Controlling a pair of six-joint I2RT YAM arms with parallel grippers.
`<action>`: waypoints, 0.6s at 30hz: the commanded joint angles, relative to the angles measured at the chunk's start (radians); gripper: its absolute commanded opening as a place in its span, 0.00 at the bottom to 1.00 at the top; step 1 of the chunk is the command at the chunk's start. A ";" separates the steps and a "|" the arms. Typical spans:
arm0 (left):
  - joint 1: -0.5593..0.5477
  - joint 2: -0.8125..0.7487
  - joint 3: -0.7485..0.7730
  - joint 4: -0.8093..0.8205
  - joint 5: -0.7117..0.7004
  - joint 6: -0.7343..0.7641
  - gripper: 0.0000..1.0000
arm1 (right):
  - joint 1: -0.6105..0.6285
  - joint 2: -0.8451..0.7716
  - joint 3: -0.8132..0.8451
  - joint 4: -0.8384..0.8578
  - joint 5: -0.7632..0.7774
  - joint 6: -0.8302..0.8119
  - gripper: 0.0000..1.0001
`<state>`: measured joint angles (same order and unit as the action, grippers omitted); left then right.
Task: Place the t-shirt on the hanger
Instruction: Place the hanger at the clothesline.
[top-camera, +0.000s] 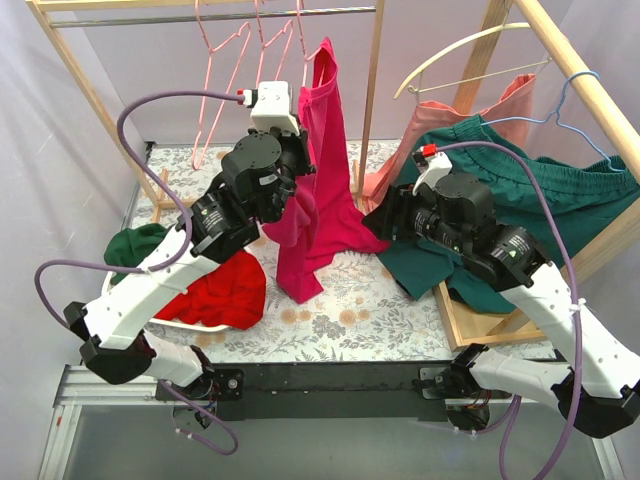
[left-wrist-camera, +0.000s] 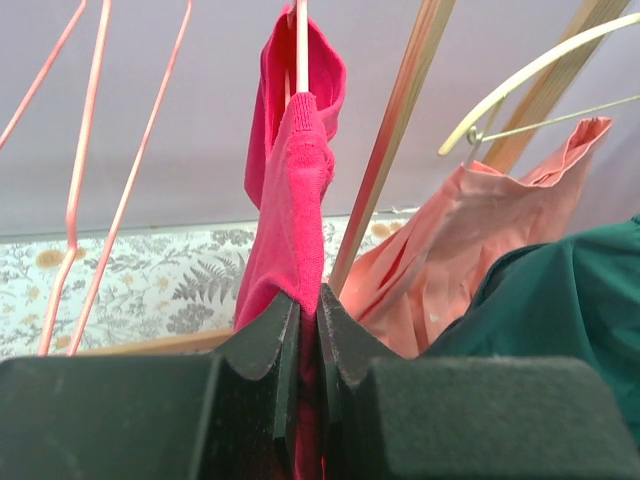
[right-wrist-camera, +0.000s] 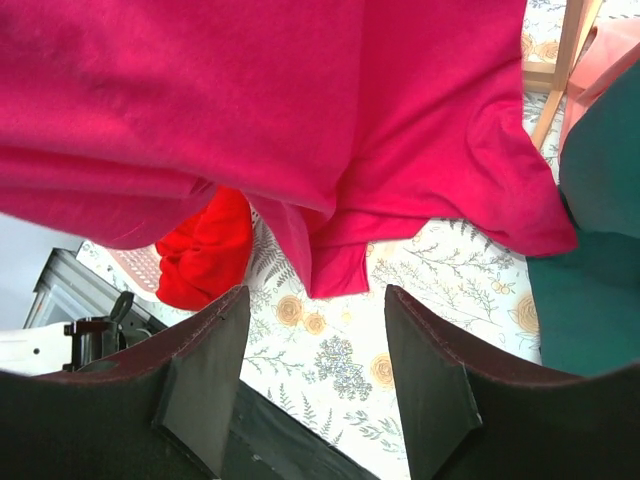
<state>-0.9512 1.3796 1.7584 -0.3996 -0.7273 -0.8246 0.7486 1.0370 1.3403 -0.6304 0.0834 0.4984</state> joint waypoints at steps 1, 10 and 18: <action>0.003 0.001 0.059 0.169 -0.032 0.076 0.00 | 0.005 -0.029 -0.015 0.014 0.016 0.012 0.64; 0.019 0.128 0.203 0.209 -0.044 0.176 0.00 | 0.005 -0.046 -0.026 0.006 0.007 0.011 0.63; 0.084 0.193 0.234 0.185 0.032 0.137 0.00 | 0.005 -0.061 -0.029 0.006 0.004 0.009 0.63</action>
<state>-0.9066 1.5707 1.9446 -0.2619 -0.7353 -0.6842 0.7486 1.0008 1.3125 -0.6411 0.0834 0.5022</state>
